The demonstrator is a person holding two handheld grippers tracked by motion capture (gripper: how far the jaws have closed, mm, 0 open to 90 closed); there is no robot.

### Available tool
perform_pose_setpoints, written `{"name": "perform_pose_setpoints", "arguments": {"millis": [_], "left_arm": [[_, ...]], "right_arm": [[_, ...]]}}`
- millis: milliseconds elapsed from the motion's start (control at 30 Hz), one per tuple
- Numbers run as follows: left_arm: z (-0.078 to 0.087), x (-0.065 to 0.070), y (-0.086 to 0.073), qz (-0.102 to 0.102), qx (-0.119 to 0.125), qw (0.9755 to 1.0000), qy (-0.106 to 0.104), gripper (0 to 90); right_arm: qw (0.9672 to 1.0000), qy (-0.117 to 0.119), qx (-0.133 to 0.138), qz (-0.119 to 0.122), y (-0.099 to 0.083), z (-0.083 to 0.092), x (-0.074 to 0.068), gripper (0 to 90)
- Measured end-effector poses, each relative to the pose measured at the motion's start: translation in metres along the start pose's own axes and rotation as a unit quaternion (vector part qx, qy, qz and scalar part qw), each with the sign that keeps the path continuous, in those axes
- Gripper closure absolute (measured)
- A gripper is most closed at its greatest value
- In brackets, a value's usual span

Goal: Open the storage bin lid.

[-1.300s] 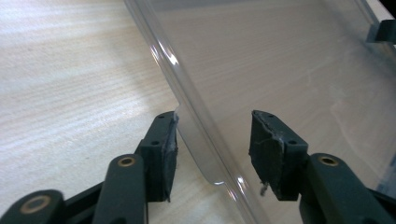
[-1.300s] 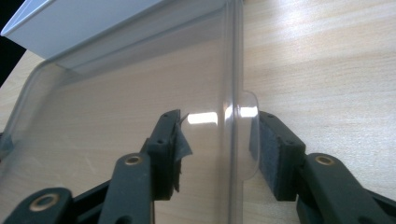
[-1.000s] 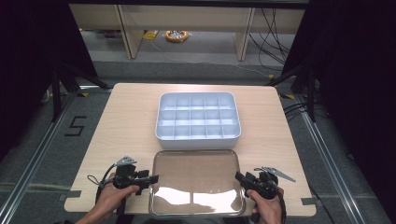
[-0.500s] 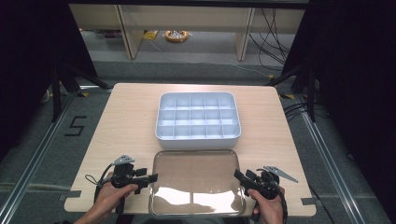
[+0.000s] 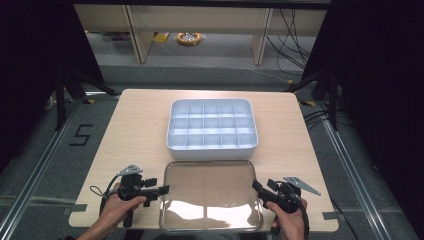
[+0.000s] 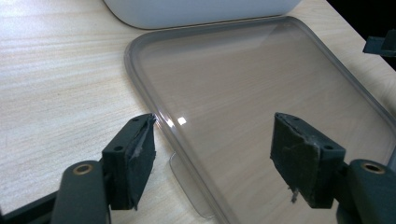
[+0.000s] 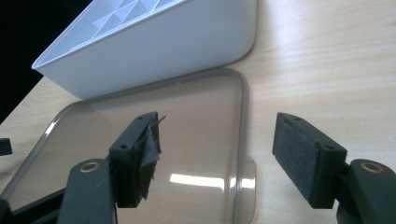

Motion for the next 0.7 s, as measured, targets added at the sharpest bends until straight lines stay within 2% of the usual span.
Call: {"name": "perform_pose_setpoints", "arguments": {"millis": [33,67,100,133,167,200,233,267,333,367,433,467,533,567,600,667,700], "left_arm": [[0.0,0.0,0.0,-0.004,0.001,1.0,0.001,29.4],[0.001,-0.001,0.001,-0.009,0.001,1.0,0.004,29.2],[0.001,-0.001,0.001,-0.011,0.002,0.9999,0.008,28.8],[0.001,-0.001,0.001,-0.013,0.003,0.9999,0.006,28.4],[0.001,-0.002,0.001,-0.013,0.004,0.9999,0.006,28.0],[0.002,-0.002,0.001,-0.013,0.002,0.9999,0.008,27.7],[0.001,-0.002,0.002,-0.011,0.005,0.9999,0.004,27.0],[0.002,-0.002,0.001,-0.012,0.005,0.9999,0.004,26.5],[0.002,-0.002,0.002,-0.014,0.006,0.9999,0.001,25.2],[0.003,-0.002,0.003,-0.015,0.008,0.9998,0.001,24.5],[0.004,-0.001,0.004,-0.023,0.01,0.9997,0.0,23.7],[0.004,0.0,0.004,-0.024,0.014,0.9996,0.002,23.1],[0.005,0.001,0.005,-0.031,0.018,0.9993,0.003,22.7],[0.006,0.001,0.005,-0.036,0.018,0.9992,0.004,22.2],[0.006,0.001,0.005,-0.043,0.017,0.9989,0.005,21.7],[0.007,0.003,0.005,-0.043,0.02,0.9989,0.0,21.1],[0.007,0.004,0.005,-0.043,0.02,0.9989,0.0,21.0]], "right_arm": [[1.0,0.005,-0.002,0.003,0.0,0.001,-0.001,32.6],[0.9985,-0.002,-0.03,-0.045,-0.004,0.007,-0.007,32.2],[0.9998,0.007,-0.011,-0.016,-0.001,0.004,-0.005,31.8],[0.9999,0.006,-0.008,-0.014,0.0,0.004,-0.005,31.6],[0.9996,0.003,-0.014,-0.024,-0.001,0.004,-0.006,31.4],[1.0,0.0,-0.004,-0.001,0.001,0.003,-0.003,31.2],[0.9999,0.004,0.0,0.011,0.002,0.003,-0.003,31.2],[1.0,-0.005,-0.001,0.002,0.001,0.005,-0.005,31.2],[0.9994,-0.01,0.01,0.031,0.004,0.005,-0.004,31.2],[0.9974,-0.013,0.026,0.066,0.007,0.004,-0.001,31.1],[0.9971,-0.005,0.027,0.071,0.008,0.005,-0.004,30.5],[0.9979,-0.003,0.023,0.061,0.006,0.006,-0.006,30.4],[0.9973,-0.006,0.023,0.07,0.006,0.006,-0.006,29.8],[0.9994,-0.005,0.009,0.034,0.003,0.009,-0.01,29.4],[0.9982,-0.006,0.017,0.057,0.005,0.008,-0.007,29.2],[0.9992,-0.01,0.014,0.037,0.003,0.009,-0.009,29.2],[0.9976,-0.007,0.02,0.065,0.005,0.009,-0.006,29.1]]}}
Point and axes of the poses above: each handheld gripper's, and its own axes: z roughly backward along the jaws, y roughly out of its top, x roughly to its right, the point moved 8 cm from there along -z, roughly forward along the jaws, and after that the axes turned 4 degrees about -x, right-handed, at the moved point
